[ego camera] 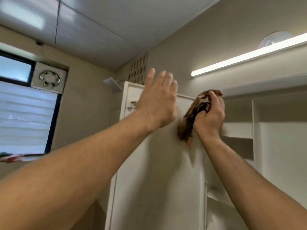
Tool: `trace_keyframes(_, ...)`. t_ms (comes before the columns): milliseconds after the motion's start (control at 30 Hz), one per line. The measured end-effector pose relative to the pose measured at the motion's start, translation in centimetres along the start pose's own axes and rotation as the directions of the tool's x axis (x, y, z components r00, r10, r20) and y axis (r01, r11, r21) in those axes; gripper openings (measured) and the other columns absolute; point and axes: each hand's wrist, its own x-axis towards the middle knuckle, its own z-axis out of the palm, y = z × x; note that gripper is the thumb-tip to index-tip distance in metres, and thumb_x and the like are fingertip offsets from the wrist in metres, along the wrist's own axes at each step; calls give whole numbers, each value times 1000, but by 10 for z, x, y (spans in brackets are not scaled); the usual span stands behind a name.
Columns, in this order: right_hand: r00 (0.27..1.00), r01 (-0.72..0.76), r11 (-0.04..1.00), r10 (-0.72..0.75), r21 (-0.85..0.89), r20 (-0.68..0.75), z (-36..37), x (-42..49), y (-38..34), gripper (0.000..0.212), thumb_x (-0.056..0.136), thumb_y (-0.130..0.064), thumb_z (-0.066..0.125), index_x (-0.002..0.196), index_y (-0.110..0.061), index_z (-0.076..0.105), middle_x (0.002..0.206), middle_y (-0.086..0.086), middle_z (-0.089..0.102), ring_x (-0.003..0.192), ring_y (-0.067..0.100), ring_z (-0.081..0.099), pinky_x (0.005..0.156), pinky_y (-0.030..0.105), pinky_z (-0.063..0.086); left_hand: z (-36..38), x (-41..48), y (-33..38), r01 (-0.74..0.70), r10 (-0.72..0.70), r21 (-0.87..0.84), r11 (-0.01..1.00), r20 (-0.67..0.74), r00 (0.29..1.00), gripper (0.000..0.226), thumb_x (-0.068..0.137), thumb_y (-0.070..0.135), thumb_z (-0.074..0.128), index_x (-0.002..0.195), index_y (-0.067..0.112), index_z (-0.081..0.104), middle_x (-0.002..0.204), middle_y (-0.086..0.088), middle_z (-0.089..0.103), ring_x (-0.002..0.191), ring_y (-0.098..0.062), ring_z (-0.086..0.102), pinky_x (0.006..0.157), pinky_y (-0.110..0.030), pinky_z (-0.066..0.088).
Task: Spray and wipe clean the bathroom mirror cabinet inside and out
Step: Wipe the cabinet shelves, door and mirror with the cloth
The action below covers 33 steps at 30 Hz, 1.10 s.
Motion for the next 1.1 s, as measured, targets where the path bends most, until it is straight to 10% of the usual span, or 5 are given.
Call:
trace_keyframes(267, 668, 587, 808, -515, 45, 537, 36, -7, 39, 61, 99, -17, 52, 158, -17, 40, 170, 3, 24, 158, 19, 15, 129, 39, 17, 25, 10, -14, 147, -158, 96, 985, 121, 980, 50, 97, 39, 31, 118, 7, 63, 119, -15, 69, 115, -29, 61, 121, -46, 23)
trace_keyframes(433, 950, 193, 954, -124, -230, 286, 32, -9, 68, 81, 97, -30, 43, 165, -25, 0, 174, -5, -2, 160, 19, -5, 129, 52, 7, 37, 7, -9, 224, -225, 29, 974, 80, 971, 49, 96, 40, 29, 115, 10, 62, 115, -11, 67, 114, -26, 58, 121, -44, 26)
trace_keyframes(567, 568, 736, 672, -546, -83, 616, 28, -12, 76, 74, 98, -47, 42, 164, -36, 11, 173, -7, 8, 159, 21, 10, 126, 49, 23, 48, 7, -12, 235, -234, -7, 972, 91, 968, 43, 95, 37, 32, 114, 10, 59, 115, -10, 65, 115, -27, 55, 121, -43, 23)
trace_keyframes(667, 921, 305, 856, -154, -417, 358, 30, -1, 74, 80, 93, -43, 38, 166, -22, 12, 173, 4, 7, 158, 30, 9, 129, 50, 10, 52, 7, -20, 232, -228, -51, 971, 70, 971, 43, 96, 33, 30, 118, 11, 60, 118, -9, 66, 115, -25, 56, 121, -42, 25)
trace_keyframes(1100, 960, 90, 951, -4, -297, 279, 70, -13, 14, 58, 100, -25, 39, 157, -14, 33, 172, 14, 4, 158, 32, -7, 127, 55, -4, 74, -61, -55, 635, -699, -470, 613, 53, 713, 65, 103, 48, 33, 149, 3, 34, 153, -20, 42, 143, -36, 35, 117, -51, 25)
